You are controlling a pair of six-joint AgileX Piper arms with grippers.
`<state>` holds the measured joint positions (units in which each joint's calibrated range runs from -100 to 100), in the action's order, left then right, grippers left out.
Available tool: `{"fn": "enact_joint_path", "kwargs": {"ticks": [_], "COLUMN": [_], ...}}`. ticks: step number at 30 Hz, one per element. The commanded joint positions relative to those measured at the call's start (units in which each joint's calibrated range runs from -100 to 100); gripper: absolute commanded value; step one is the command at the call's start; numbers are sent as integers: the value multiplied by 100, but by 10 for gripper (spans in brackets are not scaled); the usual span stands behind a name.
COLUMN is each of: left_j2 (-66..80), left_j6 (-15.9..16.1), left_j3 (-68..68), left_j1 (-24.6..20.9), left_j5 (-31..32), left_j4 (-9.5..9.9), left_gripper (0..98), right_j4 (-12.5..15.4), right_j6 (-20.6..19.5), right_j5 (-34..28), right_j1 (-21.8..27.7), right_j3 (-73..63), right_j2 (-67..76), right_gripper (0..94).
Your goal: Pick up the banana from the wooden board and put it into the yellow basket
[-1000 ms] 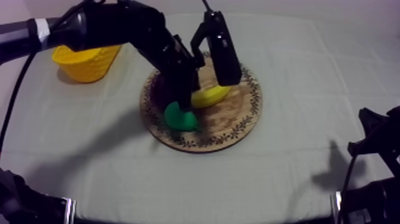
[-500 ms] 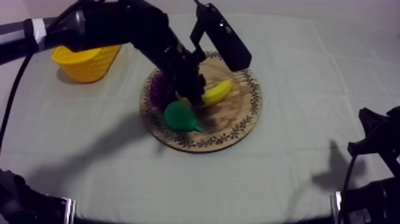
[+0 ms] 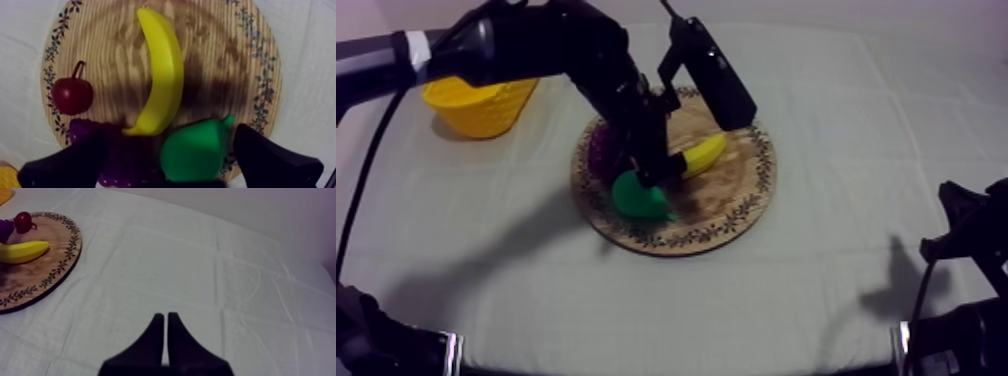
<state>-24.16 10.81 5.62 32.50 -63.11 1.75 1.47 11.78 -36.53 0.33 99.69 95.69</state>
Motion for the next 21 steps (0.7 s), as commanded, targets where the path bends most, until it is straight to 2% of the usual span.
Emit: {"fn": "enact_joint_path", "kwargs": {"ticks": [1, 21], "left_j2": [-189, -1539], "left_j6": [30, 150], "left_j3": [-101, -1468], "left_j1": [-11, -1], "left_j5": [-29, -397], "left_j4": [-8, -127], "left_gripper": [964, 958], "right_j4": [2, 2], "right_j6": [1, 1], "right_j5": [0, 0], "right_j1": [-3, -3], "right_j3": [-3, -3], "right_j2": [-2, -2], "right_gripper": [4, 4]}}
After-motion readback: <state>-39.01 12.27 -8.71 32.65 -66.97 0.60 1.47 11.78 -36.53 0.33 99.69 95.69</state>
